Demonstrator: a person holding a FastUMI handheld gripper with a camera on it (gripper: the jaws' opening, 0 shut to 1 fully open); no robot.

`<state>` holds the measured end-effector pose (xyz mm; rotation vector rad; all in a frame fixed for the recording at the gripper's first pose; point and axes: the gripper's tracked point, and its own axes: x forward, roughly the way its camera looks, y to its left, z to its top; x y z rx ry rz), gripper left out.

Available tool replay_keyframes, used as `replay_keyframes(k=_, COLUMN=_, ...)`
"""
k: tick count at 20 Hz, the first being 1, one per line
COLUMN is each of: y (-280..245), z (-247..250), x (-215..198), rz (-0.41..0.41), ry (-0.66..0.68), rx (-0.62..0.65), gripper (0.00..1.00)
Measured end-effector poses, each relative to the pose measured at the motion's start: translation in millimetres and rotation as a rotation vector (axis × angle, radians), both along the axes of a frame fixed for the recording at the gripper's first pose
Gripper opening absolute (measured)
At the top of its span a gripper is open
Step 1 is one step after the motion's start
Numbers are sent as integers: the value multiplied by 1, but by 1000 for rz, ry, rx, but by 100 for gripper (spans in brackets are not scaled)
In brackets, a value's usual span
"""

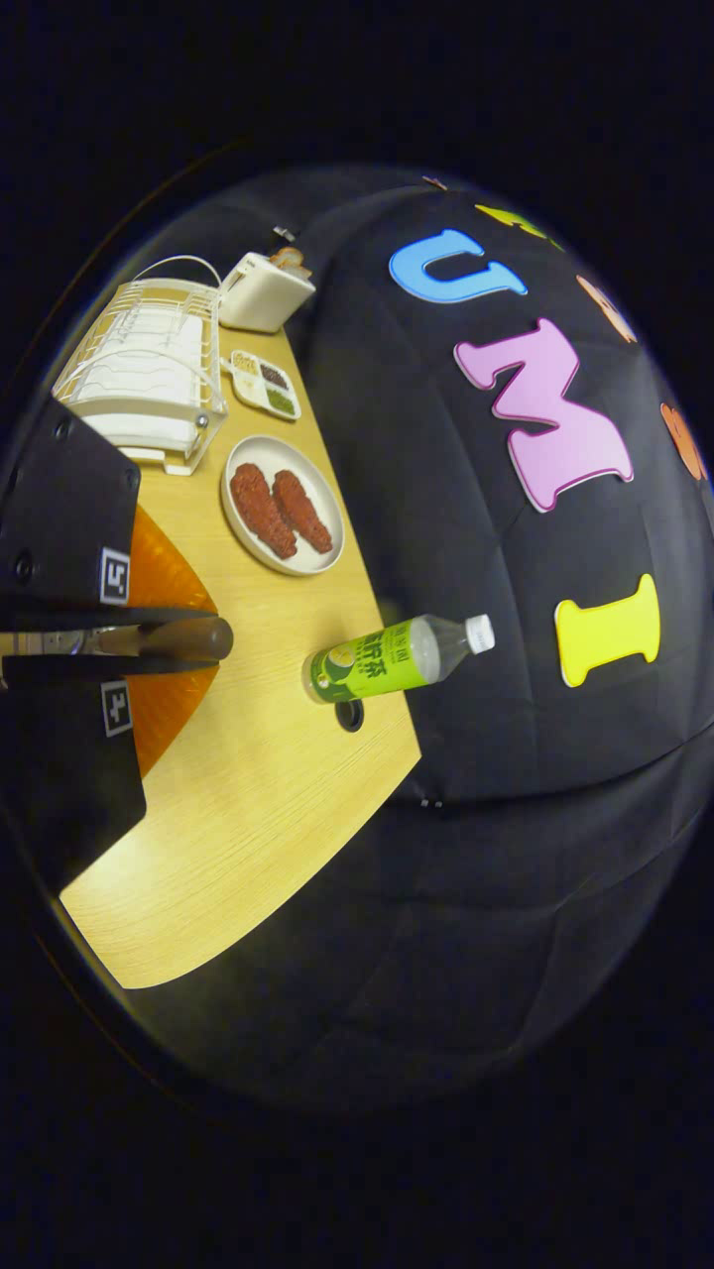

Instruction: Take the plate from the dish rack, then take the spoon from the basket and place it into the plate.

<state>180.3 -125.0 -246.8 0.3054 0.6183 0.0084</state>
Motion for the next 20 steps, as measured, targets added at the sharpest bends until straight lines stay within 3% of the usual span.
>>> replay_keyframes(k=7, y=9, z=71, x=-26, rz=23, ry=-100, rx=45, gripper=12)
replay_keyframes(k=12, y=27, z=108, x=-72, rz=32, ry=-121, rx=11, gripper=12)
replay_keyframes(k=20, y=106, z=126, x=-154, rz=157, ry=-105, rx=4, gripper=12)
